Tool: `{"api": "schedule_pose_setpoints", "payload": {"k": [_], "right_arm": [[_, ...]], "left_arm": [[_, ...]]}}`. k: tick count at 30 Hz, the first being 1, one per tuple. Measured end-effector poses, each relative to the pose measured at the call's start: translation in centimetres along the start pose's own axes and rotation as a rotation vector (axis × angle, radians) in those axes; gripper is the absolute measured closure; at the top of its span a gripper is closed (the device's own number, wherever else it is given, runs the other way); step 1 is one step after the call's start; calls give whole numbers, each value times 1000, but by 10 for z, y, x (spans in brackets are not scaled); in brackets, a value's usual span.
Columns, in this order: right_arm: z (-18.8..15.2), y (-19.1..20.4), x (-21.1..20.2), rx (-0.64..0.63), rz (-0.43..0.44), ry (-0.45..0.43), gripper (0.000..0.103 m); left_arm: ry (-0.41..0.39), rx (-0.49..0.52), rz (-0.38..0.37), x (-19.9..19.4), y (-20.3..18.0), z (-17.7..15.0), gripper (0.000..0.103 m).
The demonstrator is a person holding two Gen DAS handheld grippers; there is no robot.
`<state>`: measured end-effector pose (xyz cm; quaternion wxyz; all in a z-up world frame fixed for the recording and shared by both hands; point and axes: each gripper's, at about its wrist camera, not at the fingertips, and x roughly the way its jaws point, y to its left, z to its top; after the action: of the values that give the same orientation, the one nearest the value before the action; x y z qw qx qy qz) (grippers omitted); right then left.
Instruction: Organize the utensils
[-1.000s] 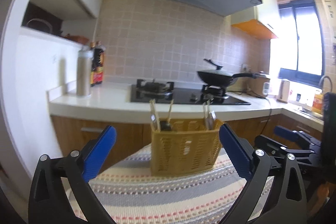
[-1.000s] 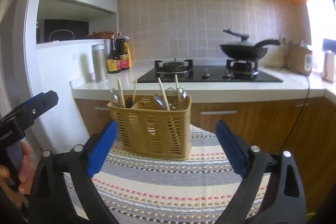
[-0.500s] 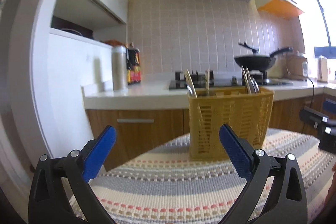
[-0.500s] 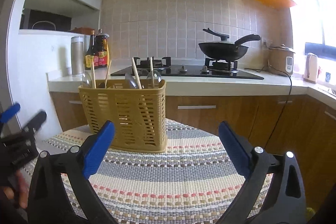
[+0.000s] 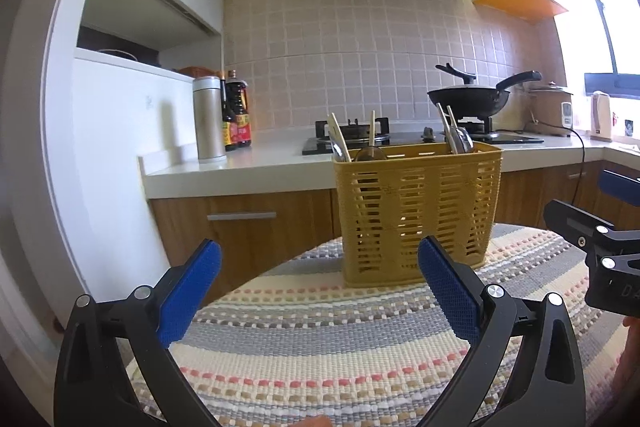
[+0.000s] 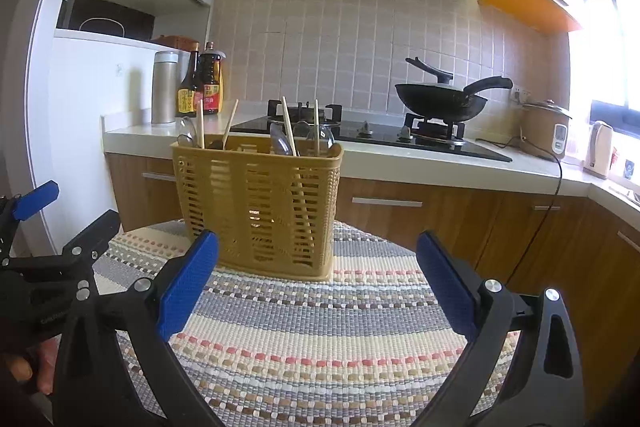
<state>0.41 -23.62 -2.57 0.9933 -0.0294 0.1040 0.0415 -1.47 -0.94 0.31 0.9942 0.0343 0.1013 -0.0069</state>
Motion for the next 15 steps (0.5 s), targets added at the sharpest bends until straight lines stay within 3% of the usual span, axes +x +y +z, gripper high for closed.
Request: {"api": "schedule_pose_setpoints", "payload": {"k": [15], "right_arm": [[-2, -1, 0, 5, 17, 18, 9]], "left_arm": [[23, -9, 12, 3, 1, -1, 7]]}}
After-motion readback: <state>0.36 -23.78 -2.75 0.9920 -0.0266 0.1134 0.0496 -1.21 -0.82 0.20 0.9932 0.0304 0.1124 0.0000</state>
